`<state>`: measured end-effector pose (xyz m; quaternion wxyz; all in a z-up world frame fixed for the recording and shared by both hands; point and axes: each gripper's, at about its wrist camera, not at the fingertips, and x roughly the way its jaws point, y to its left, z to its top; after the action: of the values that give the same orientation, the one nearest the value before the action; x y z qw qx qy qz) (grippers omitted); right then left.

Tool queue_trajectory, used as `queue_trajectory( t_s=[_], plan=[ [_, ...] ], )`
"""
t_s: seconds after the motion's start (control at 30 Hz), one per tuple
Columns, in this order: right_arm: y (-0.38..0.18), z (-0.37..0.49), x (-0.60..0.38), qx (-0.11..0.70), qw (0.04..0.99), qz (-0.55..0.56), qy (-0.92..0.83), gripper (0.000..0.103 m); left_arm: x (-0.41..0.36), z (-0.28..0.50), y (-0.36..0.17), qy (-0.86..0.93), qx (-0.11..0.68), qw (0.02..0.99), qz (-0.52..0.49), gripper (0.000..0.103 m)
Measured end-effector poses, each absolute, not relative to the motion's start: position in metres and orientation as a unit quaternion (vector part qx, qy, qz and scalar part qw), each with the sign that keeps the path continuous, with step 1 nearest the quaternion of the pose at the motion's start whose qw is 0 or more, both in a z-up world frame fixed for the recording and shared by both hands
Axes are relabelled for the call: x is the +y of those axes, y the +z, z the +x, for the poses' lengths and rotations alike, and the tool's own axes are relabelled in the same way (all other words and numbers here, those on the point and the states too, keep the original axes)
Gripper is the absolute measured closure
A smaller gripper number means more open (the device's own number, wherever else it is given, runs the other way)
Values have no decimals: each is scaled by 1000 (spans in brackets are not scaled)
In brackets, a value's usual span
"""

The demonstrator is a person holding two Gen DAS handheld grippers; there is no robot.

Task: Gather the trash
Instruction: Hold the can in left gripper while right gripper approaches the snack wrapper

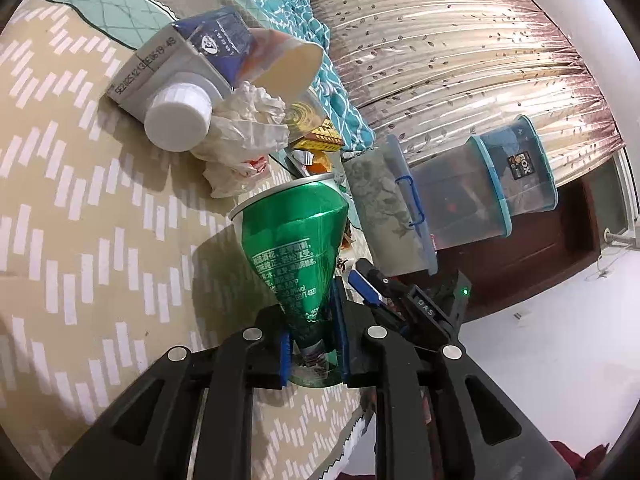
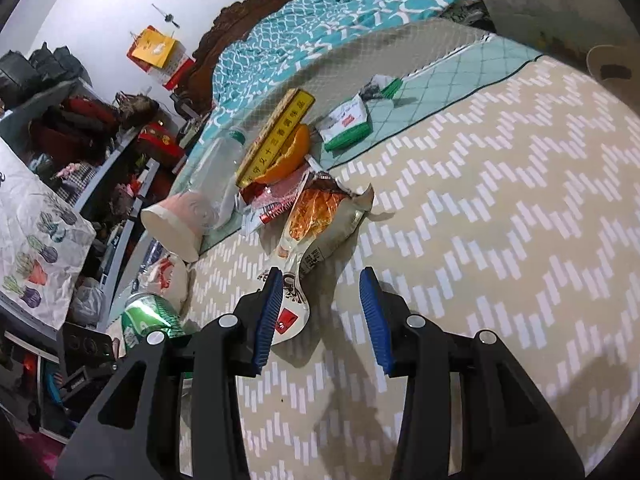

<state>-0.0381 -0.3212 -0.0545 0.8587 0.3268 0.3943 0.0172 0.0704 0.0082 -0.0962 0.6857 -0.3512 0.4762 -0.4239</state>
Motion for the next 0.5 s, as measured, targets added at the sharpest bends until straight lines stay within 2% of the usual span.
queue_trajectory(
  t_s=[0.27, 0.37, 0.43, 0.5],
  plan=[
    [-51, -29, -297, 395, 875, 280, 5, 60, 13, 71, -101, -420, 476, 682, -364, 86],
    [-52, -27, -291, 403, 876, 265, 8, 71, 14, 71, -103, -417, 477, 678, -372, 85],
    [-54, -27, -290, 408, 873, 267, 15, 84, 15, 72, -104, -417, 477, 679, -372, 85],
    [-54, -29, -289, 408, 871, 272, 24, 90, 15, 71, -104, -417, 476, 681, -368, 85]
  ],
)
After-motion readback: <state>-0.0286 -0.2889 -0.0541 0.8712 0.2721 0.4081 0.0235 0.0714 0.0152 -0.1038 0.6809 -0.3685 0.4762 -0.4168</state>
